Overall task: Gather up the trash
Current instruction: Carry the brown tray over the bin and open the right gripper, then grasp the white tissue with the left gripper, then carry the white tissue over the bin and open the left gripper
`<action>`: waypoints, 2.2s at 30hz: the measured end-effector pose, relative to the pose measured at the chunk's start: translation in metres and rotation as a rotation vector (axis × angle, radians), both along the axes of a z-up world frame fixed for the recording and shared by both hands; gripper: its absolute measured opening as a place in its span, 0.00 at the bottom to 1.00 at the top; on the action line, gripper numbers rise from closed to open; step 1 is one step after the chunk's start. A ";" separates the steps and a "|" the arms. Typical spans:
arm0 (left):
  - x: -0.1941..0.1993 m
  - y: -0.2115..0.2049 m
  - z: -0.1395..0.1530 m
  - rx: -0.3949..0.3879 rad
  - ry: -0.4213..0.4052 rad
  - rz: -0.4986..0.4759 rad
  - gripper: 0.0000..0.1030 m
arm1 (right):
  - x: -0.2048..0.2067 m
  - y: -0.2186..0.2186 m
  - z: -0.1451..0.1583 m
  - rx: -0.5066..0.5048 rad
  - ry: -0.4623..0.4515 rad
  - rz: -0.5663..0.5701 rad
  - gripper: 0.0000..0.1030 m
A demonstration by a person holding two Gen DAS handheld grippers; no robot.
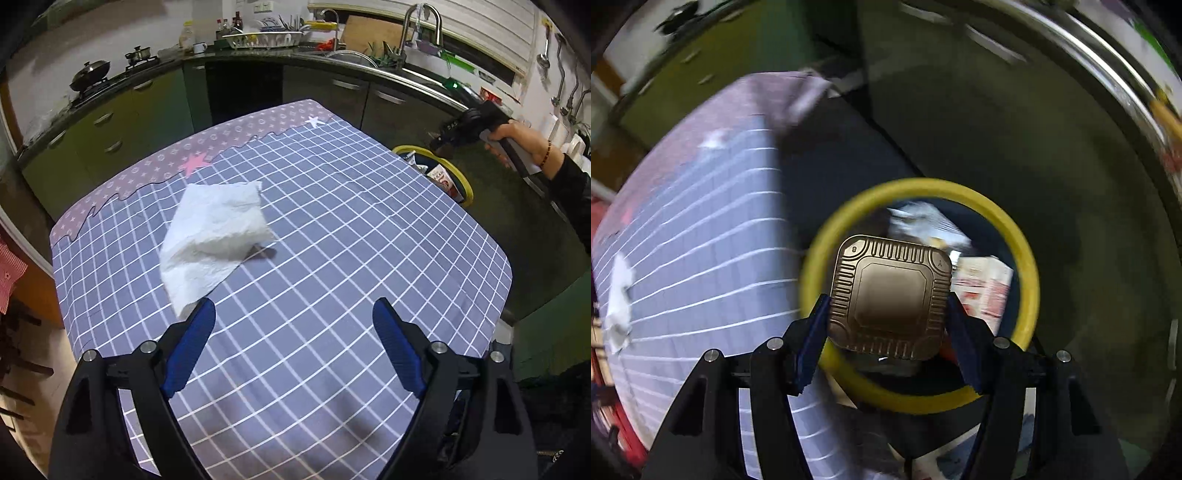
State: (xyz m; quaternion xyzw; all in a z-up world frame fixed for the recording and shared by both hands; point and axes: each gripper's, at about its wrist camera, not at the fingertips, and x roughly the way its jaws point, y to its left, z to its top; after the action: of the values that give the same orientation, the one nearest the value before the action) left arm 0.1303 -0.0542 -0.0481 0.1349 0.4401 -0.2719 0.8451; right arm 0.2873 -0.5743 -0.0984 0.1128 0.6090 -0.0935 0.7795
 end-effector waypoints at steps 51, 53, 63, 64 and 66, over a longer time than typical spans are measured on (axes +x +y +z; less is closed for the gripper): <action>0.144 -0.013 -0.077 0.118 0.148 0.034 0.09 | -0.197 0.061 0.007 0.339 -0.326 0.138 0.83; 0.140 -0.016 -0.075 0.107 0.144 0.021 0.07 | -0.198 0.060 0.007 0.341 -0.329 0.135 0.83; 0.112 -0.036 -0.014 0.067 0.029 -0.053 0.06 | -0.208 0.051 0.009 0.346 -0.357 0.110 0.83; 0.109 -0.040 -0.004 0.064 0.013 -0.066 0.06 | -0.210 0.049 0.008 0.348 -0.363 0.103 0.83; 0.103 -0.051 0.014 0.053 -0.014 -0.088 0.06 | -0.215 0.045 0.008 0.353 -0.372 0.091 0.83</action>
State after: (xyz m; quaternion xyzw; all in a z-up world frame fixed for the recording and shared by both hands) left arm 0.2336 -0.1048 -0.0340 0.1786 0.4350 -0.2963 0.8313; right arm 0.0722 -0.5292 -0.0908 0.2350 0.4666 0.0715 0.8497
